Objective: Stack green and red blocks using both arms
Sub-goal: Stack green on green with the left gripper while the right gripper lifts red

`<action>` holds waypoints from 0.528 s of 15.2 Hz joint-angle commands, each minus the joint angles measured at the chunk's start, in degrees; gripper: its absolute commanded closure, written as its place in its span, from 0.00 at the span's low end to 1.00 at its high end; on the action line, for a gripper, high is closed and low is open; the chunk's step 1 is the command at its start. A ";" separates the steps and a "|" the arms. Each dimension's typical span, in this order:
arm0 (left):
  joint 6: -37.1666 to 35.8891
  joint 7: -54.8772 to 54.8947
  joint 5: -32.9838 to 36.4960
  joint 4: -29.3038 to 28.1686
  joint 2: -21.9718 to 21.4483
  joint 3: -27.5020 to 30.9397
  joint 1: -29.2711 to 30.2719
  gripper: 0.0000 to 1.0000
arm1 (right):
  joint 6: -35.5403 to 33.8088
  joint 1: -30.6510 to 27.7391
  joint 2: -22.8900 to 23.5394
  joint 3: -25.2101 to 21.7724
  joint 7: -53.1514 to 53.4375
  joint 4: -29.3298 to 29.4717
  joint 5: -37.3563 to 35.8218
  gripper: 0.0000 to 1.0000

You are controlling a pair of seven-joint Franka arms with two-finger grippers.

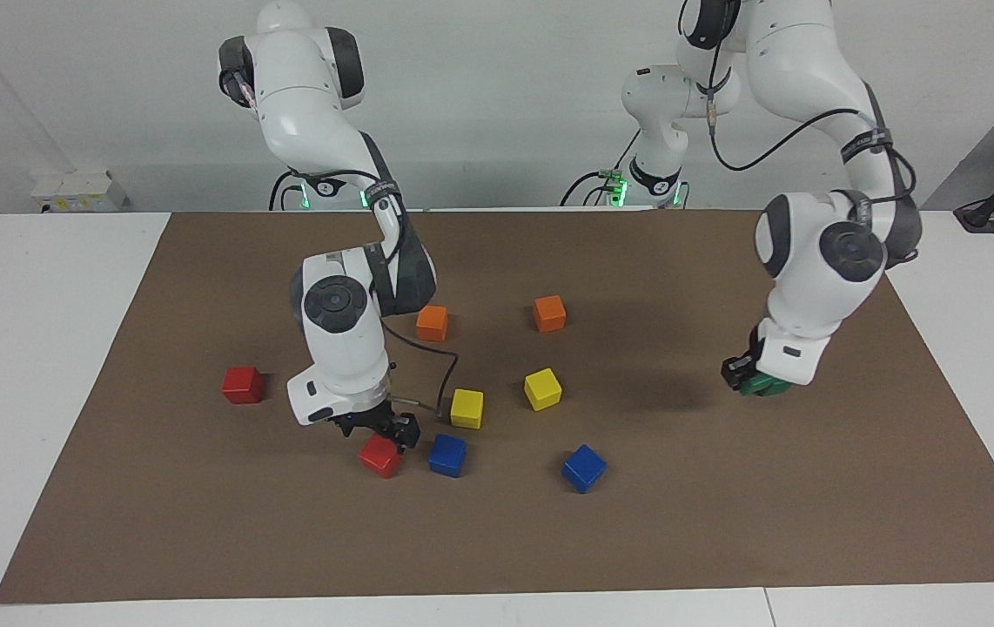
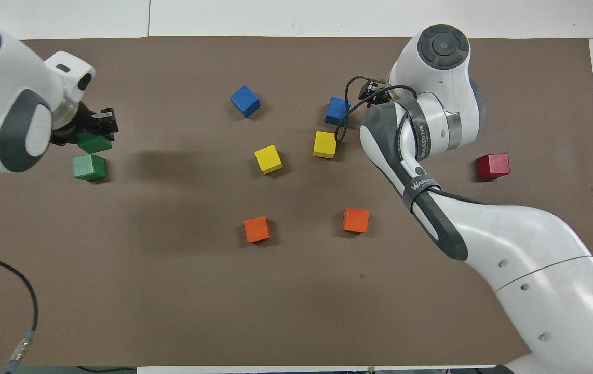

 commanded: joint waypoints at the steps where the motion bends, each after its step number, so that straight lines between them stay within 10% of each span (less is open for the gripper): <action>1: 1.97 11.14 0.33 -5.46 -2.86 -0.82 4.07 1.00 | 2.40 0.12 2.52 -0.02 4.25 1.91 -1.09 0.00; 8: 12.52 19.79 -6.26 -14.61 -5.50 -0.73 7.60 1.00 | 7.58 -0.49 2.53 0.07 9.44 -2.47 -0.65 0.00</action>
